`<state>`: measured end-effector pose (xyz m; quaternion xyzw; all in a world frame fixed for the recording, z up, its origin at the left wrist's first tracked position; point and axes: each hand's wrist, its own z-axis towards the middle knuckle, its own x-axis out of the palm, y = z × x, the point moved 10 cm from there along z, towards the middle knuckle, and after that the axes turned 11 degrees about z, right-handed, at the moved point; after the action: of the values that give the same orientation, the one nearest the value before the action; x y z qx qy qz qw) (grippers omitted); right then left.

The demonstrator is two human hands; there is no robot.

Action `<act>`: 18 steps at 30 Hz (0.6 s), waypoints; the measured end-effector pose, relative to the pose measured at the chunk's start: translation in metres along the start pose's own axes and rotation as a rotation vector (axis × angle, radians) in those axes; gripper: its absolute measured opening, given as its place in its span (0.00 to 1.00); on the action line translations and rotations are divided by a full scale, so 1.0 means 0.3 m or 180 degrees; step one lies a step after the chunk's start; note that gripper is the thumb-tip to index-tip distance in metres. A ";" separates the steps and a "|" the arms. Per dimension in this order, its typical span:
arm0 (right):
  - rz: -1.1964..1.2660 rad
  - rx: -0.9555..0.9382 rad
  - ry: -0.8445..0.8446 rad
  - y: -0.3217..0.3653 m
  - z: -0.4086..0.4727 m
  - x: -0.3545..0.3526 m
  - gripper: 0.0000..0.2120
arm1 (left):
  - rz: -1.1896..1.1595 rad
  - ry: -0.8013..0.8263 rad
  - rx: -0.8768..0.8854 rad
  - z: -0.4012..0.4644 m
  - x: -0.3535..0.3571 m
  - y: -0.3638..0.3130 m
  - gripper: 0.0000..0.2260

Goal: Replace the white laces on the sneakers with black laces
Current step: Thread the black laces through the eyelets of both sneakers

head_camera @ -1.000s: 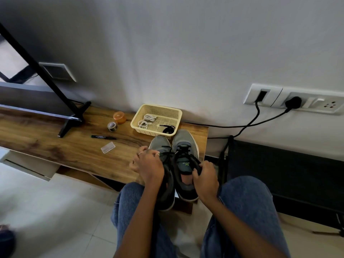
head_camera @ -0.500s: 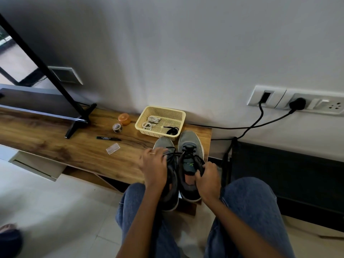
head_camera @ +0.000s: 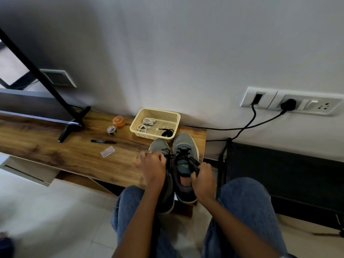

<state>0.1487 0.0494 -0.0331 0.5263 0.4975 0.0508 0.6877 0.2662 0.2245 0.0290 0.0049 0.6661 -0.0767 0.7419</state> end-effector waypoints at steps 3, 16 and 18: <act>-0.0096 -0.0008 -0.0003 -0.005 0.004 -0.003 0.05 | -0.0172 -0.0234 -0.0664 0.017 -0.035 0.146 0.06; -0.0058 -0.0012 -0.0019 -0.001 0.002 0.008 0.06 | -0.0189 -0.0019 0.0661 0.004 -0.018 -0.038 0.13; -0.0060 -0.0031 0.0000 0.002 0.002 0.009 0.06 | 0.0018 0.0082 0.0948 -0.016 -0.001 -0.108 0.13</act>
<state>0.1508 0.0509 -0.0344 0.5182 0.5022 0.0467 0.6907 0.2575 0.1930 0.0318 0.1177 0.6567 -0.1726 0.7246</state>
